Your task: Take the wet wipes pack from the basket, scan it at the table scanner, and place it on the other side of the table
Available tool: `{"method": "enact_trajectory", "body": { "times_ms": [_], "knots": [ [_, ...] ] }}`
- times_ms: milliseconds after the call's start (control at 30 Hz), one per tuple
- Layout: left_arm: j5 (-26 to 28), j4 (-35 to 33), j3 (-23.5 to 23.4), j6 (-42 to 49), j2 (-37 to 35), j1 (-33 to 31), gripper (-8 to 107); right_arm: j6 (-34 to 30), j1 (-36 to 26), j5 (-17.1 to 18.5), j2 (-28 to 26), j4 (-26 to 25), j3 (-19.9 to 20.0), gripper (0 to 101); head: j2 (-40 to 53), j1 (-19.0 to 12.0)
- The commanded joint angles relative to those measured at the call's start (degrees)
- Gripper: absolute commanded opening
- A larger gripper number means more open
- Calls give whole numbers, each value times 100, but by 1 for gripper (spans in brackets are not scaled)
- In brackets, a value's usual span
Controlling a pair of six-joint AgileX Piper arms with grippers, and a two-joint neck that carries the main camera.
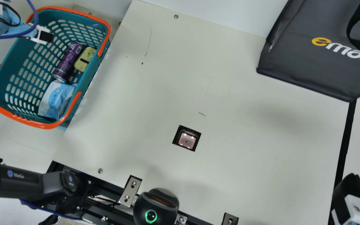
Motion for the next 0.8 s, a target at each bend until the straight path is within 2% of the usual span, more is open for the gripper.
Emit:
{"method": "enact_trajectory", "body": {
  "times_ms": [0,300,767],
  "knots": [
    [95,7,-80,3,127,-7,90,0,0,0,0,0,0,95,14,-148],
    [369,46,-186,-5,389,-56,90,0,0,0,0,0,0,95,14,-148],
    [361,66,277,-33,276,-109,90,0,0,0,0,0,0,95,14,-148]
  ]
}}
